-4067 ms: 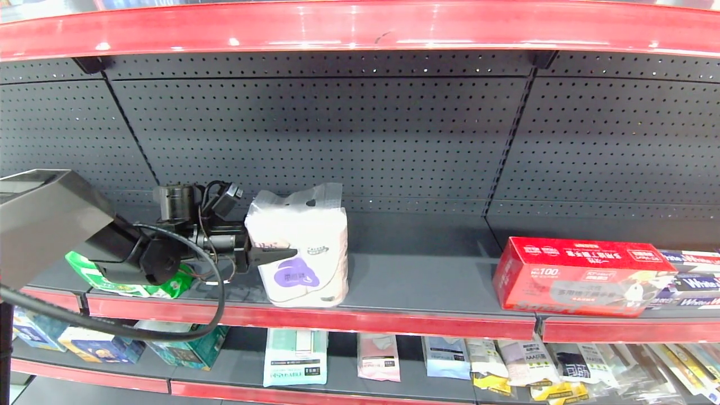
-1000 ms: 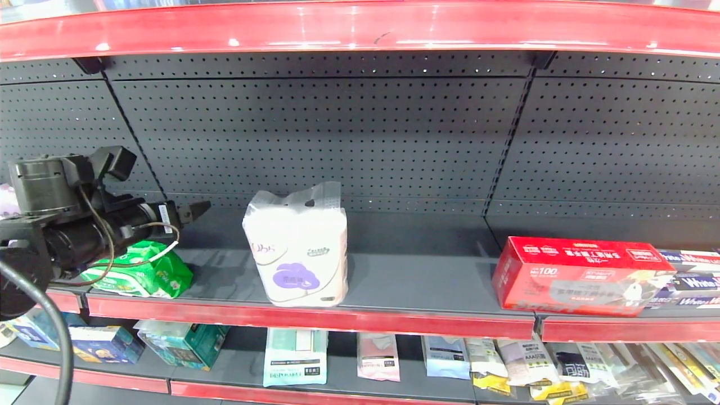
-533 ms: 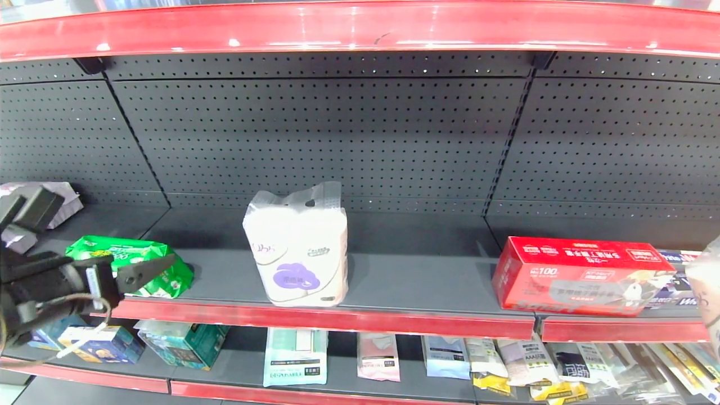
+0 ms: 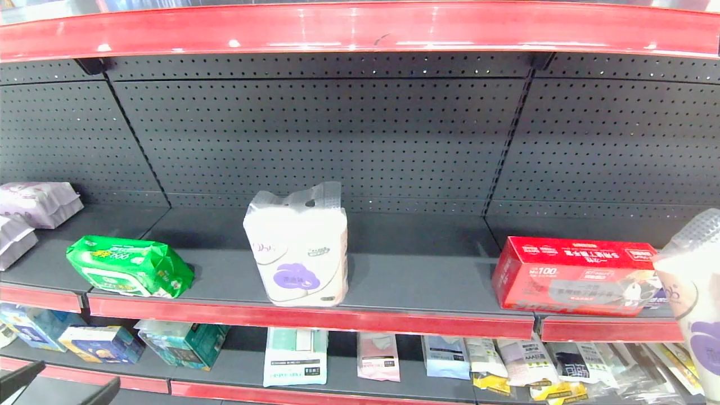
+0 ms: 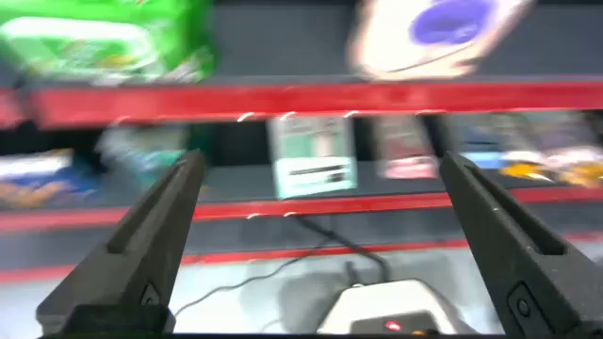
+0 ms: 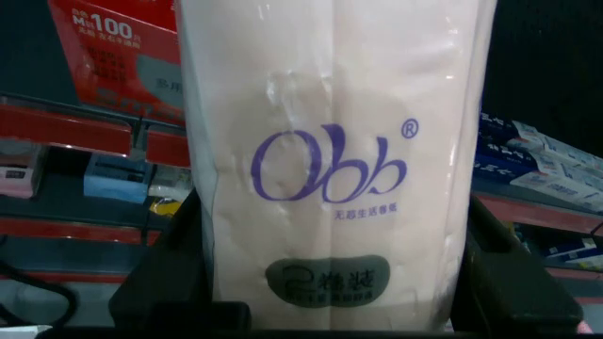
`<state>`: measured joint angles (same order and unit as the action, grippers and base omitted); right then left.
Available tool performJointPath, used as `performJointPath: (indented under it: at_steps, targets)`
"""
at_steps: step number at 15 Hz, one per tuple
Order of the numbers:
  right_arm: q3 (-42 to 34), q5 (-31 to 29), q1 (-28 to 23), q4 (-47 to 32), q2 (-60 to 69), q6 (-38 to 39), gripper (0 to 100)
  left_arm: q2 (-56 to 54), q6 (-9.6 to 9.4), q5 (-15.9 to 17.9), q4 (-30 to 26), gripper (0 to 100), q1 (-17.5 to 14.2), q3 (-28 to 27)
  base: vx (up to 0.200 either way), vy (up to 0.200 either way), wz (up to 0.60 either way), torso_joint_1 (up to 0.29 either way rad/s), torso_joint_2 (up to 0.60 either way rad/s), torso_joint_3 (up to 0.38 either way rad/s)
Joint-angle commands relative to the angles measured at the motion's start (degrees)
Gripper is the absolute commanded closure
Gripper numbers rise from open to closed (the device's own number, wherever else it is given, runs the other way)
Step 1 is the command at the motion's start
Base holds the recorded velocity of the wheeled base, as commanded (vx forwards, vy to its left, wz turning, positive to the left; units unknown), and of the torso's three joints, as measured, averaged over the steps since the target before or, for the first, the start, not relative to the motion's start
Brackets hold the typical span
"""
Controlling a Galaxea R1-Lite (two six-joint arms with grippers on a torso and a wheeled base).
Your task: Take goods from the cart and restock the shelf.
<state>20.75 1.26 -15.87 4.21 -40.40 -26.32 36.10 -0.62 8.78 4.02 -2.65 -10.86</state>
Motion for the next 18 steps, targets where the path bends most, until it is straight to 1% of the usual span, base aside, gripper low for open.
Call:
performJointPath:
  at_steps: [1, 2, 3, 4, 5, 6, 7, 8, 9, 10, 11, 12, 13, 14, 15, 16, 18]
  targets:
    - [0.17, 0.33, 0.58, -0.07, 1.2, -0.05, 100, -12.89, -0.08, -5.88, -1.03, 0, 0.01, 5.5, 0.0, 0.0, 0.0, 0.0, 0.0, 0.0]
    - [0.26, 0.41, 0.67, -0.07, 1.38, -0.05, 100, -15.18, -0.17, -6.32, -1.74, 0, 0.01, 6.73, 0.0, 0.0, 0.0, 0.0, 0.0, 0.0]
    - [0.35, 0.41, 0.67, -0.07, 1.55, -0.31, 100, -19.22, -0.17, -6.67, -4.73, 0, -0.08, 7.43, 0.0, 0.0, 0.0, 0.0, 0.0, 0.0]
    - [0.43, 0.41, 0.67, -0.07, 1.64, -0.31, 100, -21.15, -0.17, -6.67, -6.48, 0, -0.08, 7.79, 0.0, 0.0, 0.0, 0.0, 0.0, 0.0]
    - [0.61, 0.41, 0.75, -0.07, 1.64, -0.49, 100, -23.97, -0.17, -6.23, -7.36, 0, 0.1, 7.87, 0.0, 0.0, 0.0, 0.0, 0.0, 0.0]
    - [0.7, 0.41, 0.75, -0.07, 1.9, -0.49, 100, -24.58, -0.17, -6.32, -7.36, 0, 0.1, 7.87, 0.0, 0.0, 0.0, 0.0, 0.0, 0.0]
    - [0.7, 0.41, 0.75, -0.07, 2.08, -0.49, 100, -24.32, -0.08, -7.46, -7.36, 0, -0.17, 7.87, 0.0, 0.0, 0.0, 0.0, 0.0, 0.0]
    - [0.61, 0.41, 0.75, -0.07, 2.26, -0.58, 100, -24.93, -0.26, -10.01, -7.36, 0, -0.78, 7.96, 0.0, 0.0, 0.0, 0.0, 0.0, 0.0]
    - [0.61, 0.41, 0.75, -0.07, 2.34, -0.58, 100, -25.99, -0.7, -11.68, -7.19, 0, -0.96, 8.14, 0.0, 0.0, 0.0, 0.0, 0.0, 0.0]
    - [0.61, 0.41, 0.75, -0.07, 2.43, -0.58, 100, -28.89, -2.01, -13.7, -6.92, 0, -1.05, 8.23, 0.0, 0.0, 0.0, 0.0, 0.0, 0.0]
    - [0.7, 0.41, 0.75, -0.07, 2.43, -0.58, 100, -30.74, -2.01, -14.49, -6.92, 0, -1.13, 8.23, 0.0, 0.0, 0.0, 0.0, 0.0, 0.0]
    - [0.7, 0.41, 0.75, -0.07, 2.43, -0.49, 100, -30.74, -2.01, -17.04, -5.6, 0, -1.22, 9.19, 0.0, 0.0, 0.0, 0.0, 0.0, 0.0]
    - [0.7, 0.41, 0.75, -0.07, 2.43, -0.49, 100, -30.74, -1.84, -17.65, -4.73, 0, -1.22, 9.54, 0.0, 0.0, 0.0, 0.0, 0.0, 0.0]
    - [1.14, 0.41, 0.75, -0.07, 2.43, -0.05, 100, -30.47, -0.96, -18.18, -3.58, 0, -0.96, 9.9, 0.0, 0.0, 0.0, 0.0, 0.0, 0.0]
    - [1.22, 0.5, 0.84, 0.01, 2.52, -0.05, 100, -30.82, -1.14, -16.95, -3.58, 0, 0.54, 9.9, 0.0, 0.0, 0.0, 0.0, 0.0, 0.0]
    - [1.14, 0.5, 0.84, 0.01, 2.52, -0.05, 100, -32.32, -1.05, -14.4, -3.58, 0, 3.7, 9.9, 0.0, 0.0, 0.0, 0.0, 0.0, 0.0]
    - [1.14, 0.5, 0.84, -0.07, 2.52, 0.04, 100, -34.07, 0.8, -11.41, -3.76, 0, 3.52, 10.77, 0.0, 0.0, 0.0, 0.0, 0.0, 0.0]
